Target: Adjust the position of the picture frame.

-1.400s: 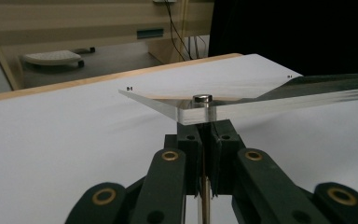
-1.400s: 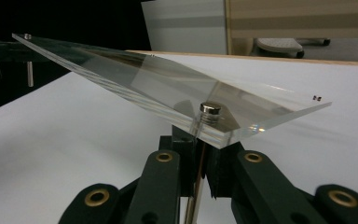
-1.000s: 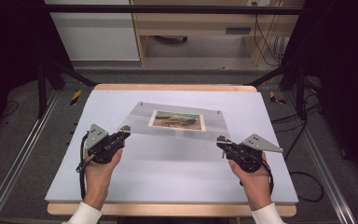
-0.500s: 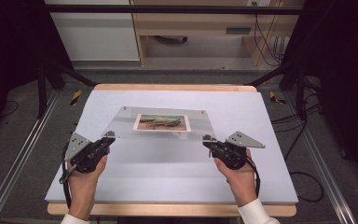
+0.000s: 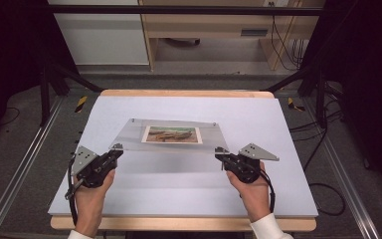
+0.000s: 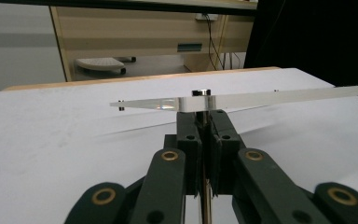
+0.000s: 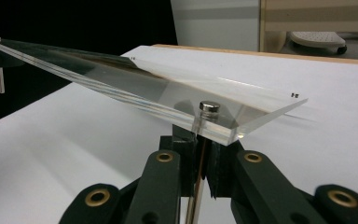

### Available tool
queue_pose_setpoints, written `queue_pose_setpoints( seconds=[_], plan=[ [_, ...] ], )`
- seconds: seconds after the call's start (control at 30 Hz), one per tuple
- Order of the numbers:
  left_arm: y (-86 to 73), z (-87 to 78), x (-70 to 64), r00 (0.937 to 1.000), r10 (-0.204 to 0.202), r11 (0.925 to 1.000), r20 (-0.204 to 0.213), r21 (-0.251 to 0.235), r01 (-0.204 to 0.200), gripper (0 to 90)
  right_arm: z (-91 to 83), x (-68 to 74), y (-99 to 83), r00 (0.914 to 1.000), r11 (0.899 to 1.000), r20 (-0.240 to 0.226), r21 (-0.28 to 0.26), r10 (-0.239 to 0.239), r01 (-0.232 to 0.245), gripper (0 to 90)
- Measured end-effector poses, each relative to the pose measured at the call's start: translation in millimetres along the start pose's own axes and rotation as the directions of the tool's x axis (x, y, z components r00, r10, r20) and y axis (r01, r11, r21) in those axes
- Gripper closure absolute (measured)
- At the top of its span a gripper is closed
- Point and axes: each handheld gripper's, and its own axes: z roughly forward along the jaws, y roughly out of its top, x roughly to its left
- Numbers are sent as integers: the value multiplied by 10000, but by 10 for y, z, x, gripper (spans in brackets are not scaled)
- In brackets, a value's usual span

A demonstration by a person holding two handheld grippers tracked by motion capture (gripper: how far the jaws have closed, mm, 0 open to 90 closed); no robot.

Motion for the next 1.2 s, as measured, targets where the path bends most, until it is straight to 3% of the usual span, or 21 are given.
queue_pose_setpoints(
  seconds=[0.37,0.7,0.8,1.2],
  plan=[
    [-107,155,-49,9997,-192,9997,169,182,189,838,-30,-127,-68,9992,9995,253,81,315,-317,839],
    [-223,138,-66,9993,-244,9985,274,492,230,832,-49,-133,-127,9990,9991,310,291,310,-319,840],
    [-273,102,-73,9997,15,9970,250,775,-34,828,-71,-114,-149,9996,9991,206,373,199,-206,841],
    [-399,58,-90,9991,253,9878,346,1526,-303,830,-98,-54,-311,9994,9938,306,1092,168,-200,847]
  ],
)
